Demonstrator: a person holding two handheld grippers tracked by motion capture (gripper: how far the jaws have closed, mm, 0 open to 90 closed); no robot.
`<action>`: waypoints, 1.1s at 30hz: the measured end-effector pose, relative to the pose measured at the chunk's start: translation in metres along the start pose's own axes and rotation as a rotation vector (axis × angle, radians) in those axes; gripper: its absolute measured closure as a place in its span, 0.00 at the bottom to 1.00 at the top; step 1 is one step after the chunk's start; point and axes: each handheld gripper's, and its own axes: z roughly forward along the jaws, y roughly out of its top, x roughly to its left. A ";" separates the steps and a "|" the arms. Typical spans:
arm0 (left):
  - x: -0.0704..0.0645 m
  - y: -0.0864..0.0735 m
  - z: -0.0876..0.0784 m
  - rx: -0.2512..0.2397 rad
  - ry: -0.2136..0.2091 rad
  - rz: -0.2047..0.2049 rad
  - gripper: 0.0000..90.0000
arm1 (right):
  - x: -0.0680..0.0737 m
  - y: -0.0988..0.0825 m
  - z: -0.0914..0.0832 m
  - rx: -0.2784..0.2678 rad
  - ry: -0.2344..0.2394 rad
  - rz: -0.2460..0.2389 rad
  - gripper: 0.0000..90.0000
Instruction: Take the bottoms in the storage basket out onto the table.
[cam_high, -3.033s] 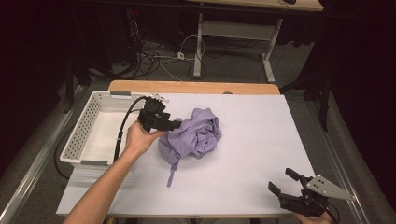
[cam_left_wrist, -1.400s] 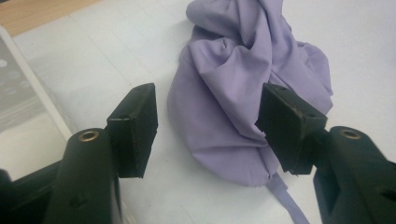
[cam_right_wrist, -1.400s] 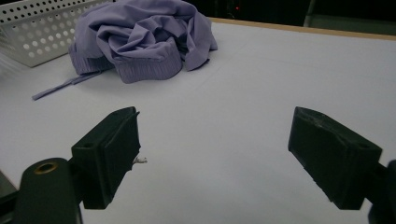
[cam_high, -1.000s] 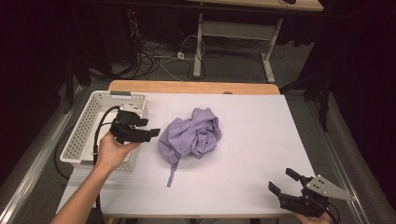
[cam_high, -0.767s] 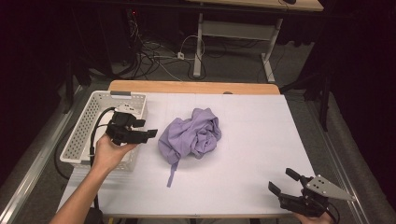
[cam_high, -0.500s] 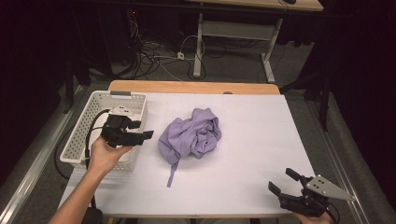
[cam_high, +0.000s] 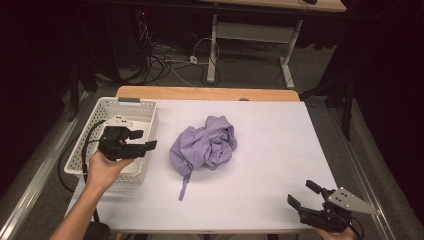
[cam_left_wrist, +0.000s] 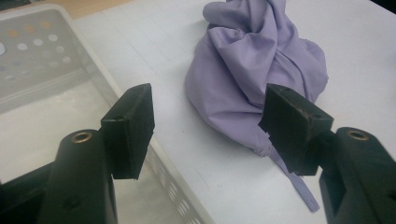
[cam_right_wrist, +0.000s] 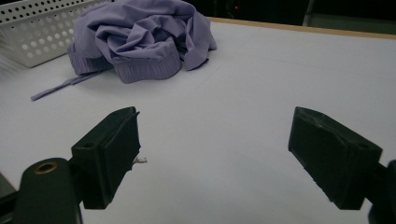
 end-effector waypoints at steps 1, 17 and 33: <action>0.000 -0.001 -0.001 -0.005 0.000 0.000 0.38 | 0.000 0.000 0.000 -0.001 0.001 -0.001 0.19; 0.006 -0.013 -0.013 -0.043 0.028 -0.021 0.38 | 0.000 0.000 0.000 -0.001 0.004 -0.003 0.19; 0.013 -0.033 -0.028 -0.094 0.040 -0.055 0.38 | -0.002 0.003 0.006 0.001 0.021 -0.009 0.19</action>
